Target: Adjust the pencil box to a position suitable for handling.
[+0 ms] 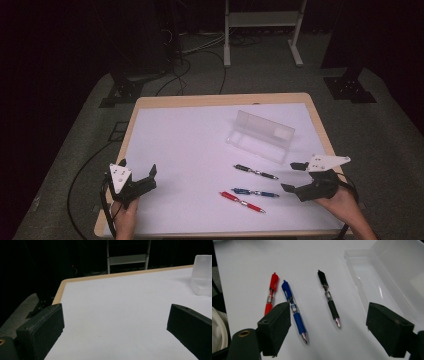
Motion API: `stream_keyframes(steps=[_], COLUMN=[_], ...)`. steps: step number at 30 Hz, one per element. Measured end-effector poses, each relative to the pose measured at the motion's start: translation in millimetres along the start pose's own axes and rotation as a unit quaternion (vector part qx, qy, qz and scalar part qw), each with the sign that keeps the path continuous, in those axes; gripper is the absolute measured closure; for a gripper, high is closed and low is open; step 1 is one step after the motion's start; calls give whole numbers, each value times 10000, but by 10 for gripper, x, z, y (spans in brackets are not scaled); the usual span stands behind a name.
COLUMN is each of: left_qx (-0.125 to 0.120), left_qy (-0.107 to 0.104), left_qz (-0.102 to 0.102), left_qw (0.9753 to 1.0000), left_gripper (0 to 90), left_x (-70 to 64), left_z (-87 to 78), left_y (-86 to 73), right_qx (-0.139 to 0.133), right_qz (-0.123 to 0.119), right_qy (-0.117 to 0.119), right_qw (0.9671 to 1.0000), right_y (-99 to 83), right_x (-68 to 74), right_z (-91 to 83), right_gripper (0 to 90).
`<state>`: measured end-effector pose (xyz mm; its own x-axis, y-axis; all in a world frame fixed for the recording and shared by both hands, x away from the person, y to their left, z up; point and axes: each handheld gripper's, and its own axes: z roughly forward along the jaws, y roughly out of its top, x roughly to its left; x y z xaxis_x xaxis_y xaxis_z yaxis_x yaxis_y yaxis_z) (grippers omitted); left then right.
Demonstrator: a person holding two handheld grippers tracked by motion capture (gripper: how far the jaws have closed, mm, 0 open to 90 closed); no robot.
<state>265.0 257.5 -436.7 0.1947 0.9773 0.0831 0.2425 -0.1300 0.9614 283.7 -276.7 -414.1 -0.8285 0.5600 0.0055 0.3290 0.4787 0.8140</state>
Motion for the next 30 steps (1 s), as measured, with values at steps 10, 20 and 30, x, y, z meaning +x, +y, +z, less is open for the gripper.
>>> stream_keyframes(steps=[10,20,30], left_qx=[30,10,6], left_qy=[10,23,65], left_qz=[-68,-34,-93], left_qw=[10000,10000,9999], left_gripper=[4,4,4], left_x=[41,33,71], left_z=[-10,-25,-52], left_y=[-19,-14,-32], right_qx=[210,466,778], right_qz=[-476,-623,-749], right_qy=[300,453,521], right_qw=[9982,9959,9928], right_y=[345,466,492], right_x=[105,110,94], right_z=[269,528,788], right_gripper=[209,225,236])
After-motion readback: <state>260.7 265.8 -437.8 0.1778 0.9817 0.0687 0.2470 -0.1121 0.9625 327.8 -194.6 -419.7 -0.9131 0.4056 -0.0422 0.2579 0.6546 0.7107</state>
